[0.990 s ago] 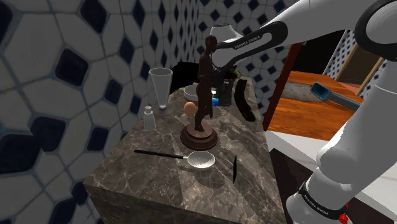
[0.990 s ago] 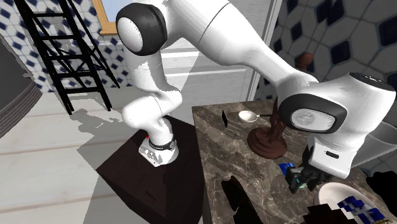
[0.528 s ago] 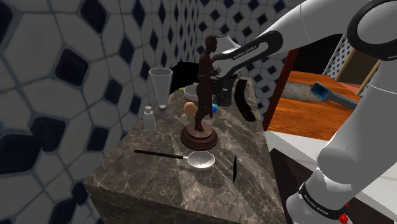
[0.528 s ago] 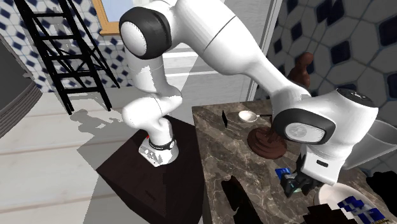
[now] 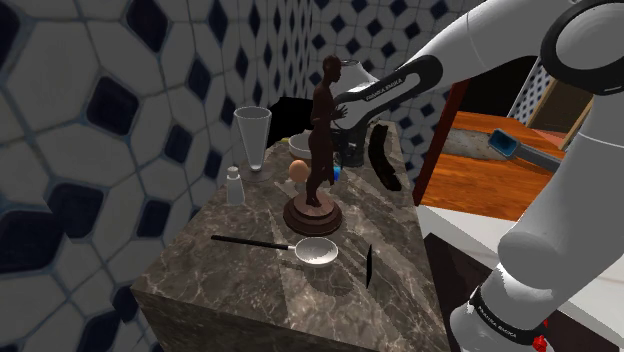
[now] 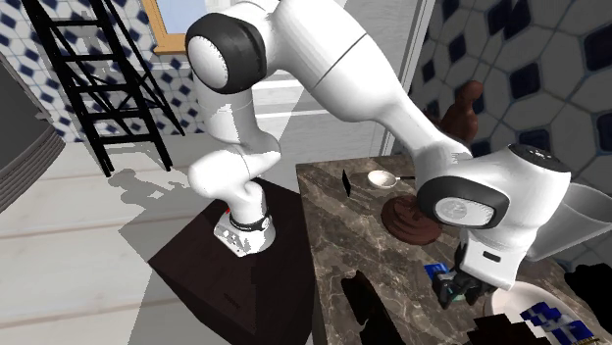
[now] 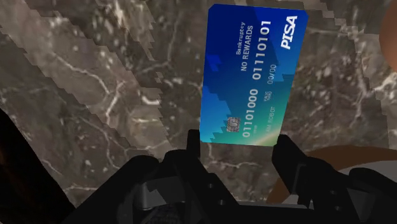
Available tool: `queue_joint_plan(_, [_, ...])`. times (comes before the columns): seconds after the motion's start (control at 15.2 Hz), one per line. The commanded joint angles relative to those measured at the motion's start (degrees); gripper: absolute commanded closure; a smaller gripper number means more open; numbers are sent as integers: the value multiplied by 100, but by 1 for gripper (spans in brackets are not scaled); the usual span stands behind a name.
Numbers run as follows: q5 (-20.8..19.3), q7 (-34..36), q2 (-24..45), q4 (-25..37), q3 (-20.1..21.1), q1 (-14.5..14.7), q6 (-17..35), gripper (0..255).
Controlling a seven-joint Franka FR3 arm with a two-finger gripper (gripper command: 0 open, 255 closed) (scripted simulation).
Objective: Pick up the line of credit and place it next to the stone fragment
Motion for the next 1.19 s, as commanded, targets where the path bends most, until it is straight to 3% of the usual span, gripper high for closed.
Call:
queue_joint_plan(0.0, [-22,22,171,-36,-10,1,24,255])
queue_joint_plan(0.2, [-22,22,172,-35,-10,1,23,255])
queue_joint_plan(0.26, [-19,-12,186,1,-22,-14,6,0])
queue_joint_plan(0.59, [-22,22,171,-35,-10,1,24,0])
queue_joint_plan(0.86, [274,-175,-269,204,64,8,-612,0])
queue_joint_plan(1.12, [275,-175,-269,204,63,9,-612,0])
